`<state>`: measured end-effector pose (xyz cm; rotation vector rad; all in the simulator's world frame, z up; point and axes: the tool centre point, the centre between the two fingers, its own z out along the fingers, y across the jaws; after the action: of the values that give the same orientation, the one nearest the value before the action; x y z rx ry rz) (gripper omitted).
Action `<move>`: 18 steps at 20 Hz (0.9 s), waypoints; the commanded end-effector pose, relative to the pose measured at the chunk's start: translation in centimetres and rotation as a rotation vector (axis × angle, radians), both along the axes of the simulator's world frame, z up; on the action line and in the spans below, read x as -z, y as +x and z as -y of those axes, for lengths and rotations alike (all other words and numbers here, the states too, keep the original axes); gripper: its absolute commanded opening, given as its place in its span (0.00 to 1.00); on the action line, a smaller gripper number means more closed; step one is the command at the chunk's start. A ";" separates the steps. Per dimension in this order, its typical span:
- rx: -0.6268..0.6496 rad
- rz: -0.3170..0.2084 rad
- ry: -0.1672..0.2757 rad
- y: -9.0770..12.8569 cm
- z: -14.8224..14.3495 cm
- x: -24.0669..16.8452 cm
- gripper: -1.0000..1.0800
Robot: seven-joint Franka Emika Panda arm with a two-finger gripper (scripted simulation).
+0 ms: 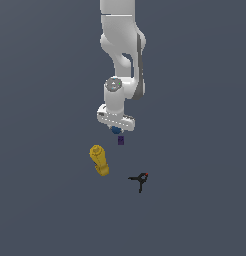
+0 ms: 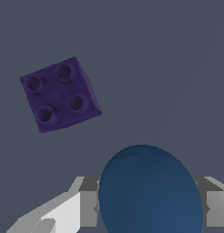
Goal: Pick up a designated object from a clutter of objects.
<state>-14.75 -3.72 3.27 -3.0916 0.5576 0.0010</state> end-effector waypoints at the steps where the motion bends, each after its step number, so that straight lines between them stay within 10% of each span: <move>1: 0.000 0.001 0.000 0.1 0.0 -0.3 0.00; 18: 0.001 0.001 -0.001 3.1 1.1 -9.2 0.00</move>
<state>-12.03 -4.62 11.29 -3.0919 0.5587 0.0004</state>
